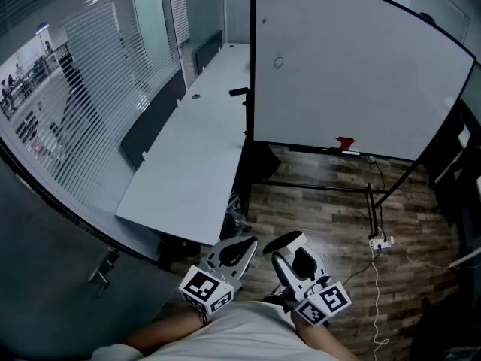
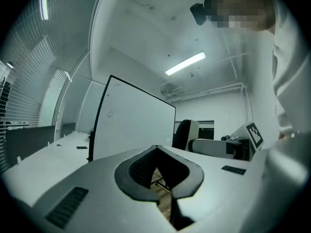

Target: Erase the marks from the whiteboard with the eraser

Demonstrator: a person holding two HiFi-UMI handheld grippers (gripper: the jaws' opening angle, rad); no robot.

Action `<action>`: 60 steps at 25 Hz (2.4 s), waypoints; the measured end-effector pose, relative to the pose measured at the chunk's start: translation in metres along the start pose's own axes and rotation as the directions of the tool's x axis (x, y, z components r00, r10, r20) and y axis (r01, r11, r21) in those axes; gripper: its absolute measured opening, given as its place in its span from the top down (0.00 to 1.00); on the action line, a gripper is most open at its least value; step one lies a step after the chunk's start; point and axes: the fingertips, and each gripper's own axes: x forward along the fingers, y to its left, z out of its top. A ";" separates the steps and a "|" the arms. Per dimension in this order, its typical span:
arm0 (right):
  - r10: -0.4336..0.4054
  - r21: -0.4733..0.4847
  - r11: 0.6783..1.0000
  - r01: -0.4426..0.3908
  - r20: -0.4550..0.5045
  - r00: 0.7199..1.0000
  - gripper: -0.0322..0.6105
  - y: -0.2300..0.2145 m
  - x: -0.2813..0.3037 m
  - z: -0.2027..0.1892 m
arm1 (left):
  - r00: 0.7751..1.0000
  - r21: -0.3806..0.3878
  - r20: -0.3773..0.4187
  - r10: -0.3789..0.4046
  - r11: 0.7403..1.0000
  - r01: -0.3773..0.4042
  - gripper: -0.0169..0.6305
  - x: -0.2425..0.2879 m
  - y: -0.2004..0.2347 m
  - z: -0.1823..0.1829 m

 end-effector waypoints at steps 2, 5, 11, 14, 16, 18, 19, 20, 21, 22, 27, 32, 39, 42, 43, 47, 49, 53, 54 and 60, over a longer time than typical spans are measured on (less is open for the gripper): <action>0.001 0.003 1.000 -0.001 -0.002 1.000 0.59 -0.009 0.004 0.001 | 1.000 0.004 -0.002 -0.009 1.000 0.009 0.96 0.011 0.003 -0.005; 0.005 0.006 1.000 -0.005 -0.006 1.000 0.59 -0.025 0.010 0.004 | 1.000 0.002 -0.005 -0.007 1.000 0.007 0.96 0.029 0.008 -0.006; 0.028 0.005 1.000 -0.027 -0.018 0.999 0.59 -0.062 0.018 0.017 | 1.000 -0.002 -0.002 0.014 1.000 -0.014 0.96 0.071 0.014 -0.003; 0.046 0.003 0.999 -0.045 -0.028 0.999 0.59 -0.088 0.024 0.025 | 0.999 -0.001 0.001 0.034 0.999 -0.034 0.96 0.097 0.019 -0.007; 0.056 -0.005 0.998 -0.056 -0.029 0.998 0.59 -0.106 0.029 0.033 | 0.999 0.000 0.004 0.044 0.999 -0.044 0.96 0.116 0.021 -0.006; 0.068 -0.011 0.998 -0.068 -0.031 0.997 0.59 -0.125 0.034 0.042 | 0.998 0.002 0.008 0.058 0.998 -0.058 0.96 0.135 0.024 -0.003; 0.075 -0.011 0.997 -0.075 -0.033 0.997 0.59 -0.134 0.037 0.047 | 0.998 0.002 0.011 0.067 0.998 -0.067 0.96 0.145 0.026 0.000; 0.081 -0.009 0.997 -0.082 -0.035 0.996 0.59 -0.143 0.039 0.051 | 0.997 0.000 0.015 0.076 0.997 -0.076 0.96 0.154 0.028 0.001; 0.088 -0.008 0.996 -0.088 -0.038 0.995 0.59 -0.151 0.040 0.055 | 0.996 -0.005 0.019 0.084 0.996 -0.084 0.96 0.163 0.029 0.002; 0.094 -0.010 0.996 -0.094 -0.041 0.995 0.59 -0.159 0.040 0.059 | 0.996 -0.009 0.023 0.091 0.996 -0.090 0.96 0.172 0.030 0.002; 0.114 -0.025 0.993 -0.115 -0.050 0.992 0.59 -0.195 0.036 0.073 | 0.992 0.019 0.035 0.120 0.993 -0.121 0.96 0.209 0.030 0.004; 0.123 -0.017 0.992 -0.124 -0.056 0.991 0.59 -0.220 0.041 0.077 | 0.991 0.007 0.035 0.126 0.992 -0.126 0.96 0.236 0.035 0.004; 0.089 0.016 0.996 -0.088 -0.050 0.995 0.59 -0.260 0.055 0.083 | 0.993 -0.020 0.022 0.112 0.994 -0.112 0.96 0.271 0.054 -0.005; 0.077 0.012 0.997 -0.077 -0.052 0.996 0.59 -0.273 0.066 0.084 | 0.995 -0.019 0.023 0.102 0.995 -0.101 0.96 0.289 0.067 -0.004; 0.074 0.009 0.997 -0.074 -0.054 0.996 0.59 -0.278 0.070 0.084 | 0.995 -0.019 0.024 0.097 0.995 -0.096 0.96 0.295 0.071 -0.002; 0.060 -0.008 0.998 -0.061 -0.045 0.997 0.59 -0.295 0.093 0.089 | 0.997 -0.018 0.029 0.076 0.997 -0.076 0.96 0.317 0.092 0.004; 0.055 -0.020 0.998 -0.056 -0.039 0.998 0.59 -0.303 0.109 0.093 | 0.997 -0.013 0.034 0.076 0.997 -0.076 0.96 0.326 0.109 0.007; 0.043 -0.032 0.999 -0.043 -0.025 0.999 0.59 -0.316 0.147 0.102 | 0.996 0.001 0.049 0.068 0.998 -0.069 0.96 0.343 0.144 0.026; 0.041 -0.035 0.998 -0.042 -0.021 0.999 0.59 -0.318 0.158 0.105 | 0.996 0.003 0.053 0.066 0.998 -0.066 0.96 0.347 0.155 0.031; 0.030 -0.062 0.998 -0.030 0.007 1.000 0.59 -0.328 0.229 0.119 | 0.996 0.027 0.073 0.042 0.999 -0.044 0.96 0.368 0.220 0.064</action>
